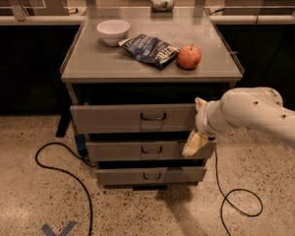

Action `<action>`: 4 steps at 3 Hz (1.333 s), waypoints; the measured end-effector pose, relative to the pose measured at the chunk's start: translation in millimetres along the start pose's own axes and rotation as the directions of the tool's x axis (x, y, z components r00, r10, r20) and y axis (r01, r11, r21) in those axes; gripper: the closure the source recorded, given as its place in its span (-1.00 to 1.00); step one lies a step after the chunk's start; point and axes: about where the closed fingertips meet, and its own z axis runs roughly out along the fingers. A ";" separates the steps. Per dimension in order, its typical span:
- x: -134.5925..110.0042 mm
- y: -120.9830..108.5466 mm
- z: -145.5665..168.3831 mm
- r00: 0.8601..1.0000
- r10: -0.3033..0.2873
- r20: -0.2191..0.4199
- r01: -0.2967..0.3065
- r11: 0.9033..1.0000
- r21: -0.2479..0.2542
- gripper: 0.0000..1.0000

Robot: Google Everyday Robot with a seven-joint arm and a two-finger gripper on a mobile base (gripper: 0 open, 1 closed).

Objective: Open top drawer

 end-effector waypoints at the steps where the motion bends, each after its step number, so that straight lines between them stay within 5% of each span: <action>1: -6.7 -21.0 26.5 0.999 0.025 0.036 -0.025 1.000 0.000 -1.00; 2: -10.3 -49.5 60.2 0.994 0.069 0.081 -0.067 0.997 -0.025 -1.00; 3: -13.3 -62.1 58.9 0.993 0.075 0.094 -0.075 0.997 -0.005 -1.00; 4: -13.2 -61.2 59.4 0.993 0.075 0.093 -0.074 0.997 -0.007 -0.63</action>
Offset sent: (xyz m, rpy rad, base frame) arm 0.1344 0.0149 -0.0330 0.1950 0.0251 -0.0329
